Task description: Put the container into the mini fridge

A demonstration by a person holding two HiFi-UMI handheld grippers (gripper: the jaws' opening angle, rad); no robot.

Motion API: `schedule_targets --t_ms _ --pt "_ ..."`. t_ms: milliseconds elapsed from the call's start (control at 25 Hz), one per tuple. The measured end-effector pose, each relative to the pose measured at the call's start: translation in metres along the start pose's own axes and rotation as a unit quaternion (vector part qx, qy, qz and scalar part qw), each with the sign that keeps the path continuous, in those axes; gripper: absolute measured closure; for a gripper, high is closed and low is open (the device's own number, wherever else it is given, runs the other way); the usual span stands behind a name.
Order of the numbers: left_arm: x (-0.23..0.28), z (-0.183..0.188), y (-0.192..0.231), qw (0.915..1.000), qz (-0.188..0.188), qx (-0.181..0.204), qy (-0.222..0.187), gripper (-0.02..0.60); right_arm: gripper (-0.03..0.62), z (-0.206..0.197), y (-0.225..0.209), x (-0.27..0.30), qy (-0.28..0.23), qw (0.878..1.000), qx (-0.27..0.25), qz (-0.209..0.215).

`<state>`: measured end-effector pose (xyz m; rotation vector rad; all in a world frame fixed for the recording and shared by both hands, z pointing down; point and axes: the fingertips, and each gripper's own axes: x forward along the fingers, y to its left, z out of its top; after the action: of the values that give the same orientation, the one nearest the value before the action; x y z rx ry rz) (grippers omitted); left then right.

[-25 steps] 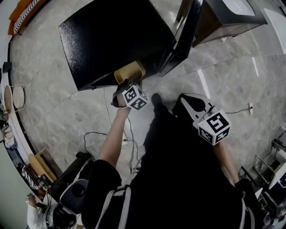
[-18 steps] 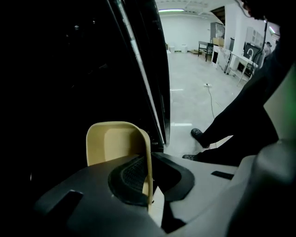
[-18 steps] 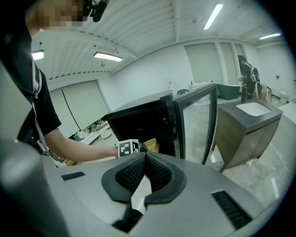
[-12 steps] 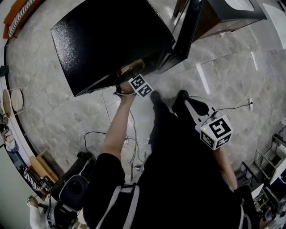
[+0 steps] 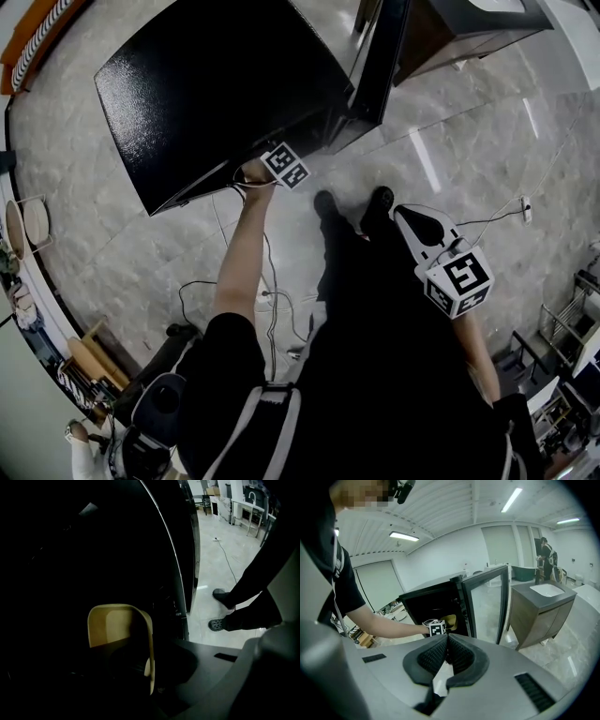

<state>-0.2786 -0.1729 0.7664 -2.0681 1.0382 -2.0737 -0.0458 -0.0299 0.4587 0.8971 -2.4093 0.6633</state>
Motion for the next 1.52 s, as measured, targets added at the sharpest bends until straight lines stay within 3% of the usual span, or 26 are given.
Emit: schedule_targets --t_ms 360,560,1080,1240,1360,1520 --pt "0.025 -0.012 0.016 0.9984 0.048 0.000 0.030 0.543 0.576 -0.005 -0.004 -0.007 0.004 1.000 0.005 -0.008" --pt "0.042 -0.016 0.016 0.9969 0.054 0.030 0.050 0.542 0.576 -0.011 -0.003 -0.007 0.013 1.000 0.001 -0.006" --pt "0.045 -0.018 0.018 0.9973 0.041 0.021 0.058 0.541 0.576 -0.015 0.000 -0.011 0.010 1.000 0.007 -0.010" --pt "0.044 -0.018 0.019 0.9978 0.039 0.003 0.052 0.540 0.576 -0.016 -0.001 -0.013 0.009 1.000 0.010 -0.012" --pt "0.043 -0.020 0.021 0.9977 0.040 -0.004 0.054 0.464 0.576 -0.016 0.000 -0.012 0.011 1.000 0.010 -0.011" --pt "0.041 -0.020 0.022 0.9977 0.045 -0.008 0.050 0.431 0.576 -0.016 0.002 -0.010 0.012 1.000 0.007 -0.010"
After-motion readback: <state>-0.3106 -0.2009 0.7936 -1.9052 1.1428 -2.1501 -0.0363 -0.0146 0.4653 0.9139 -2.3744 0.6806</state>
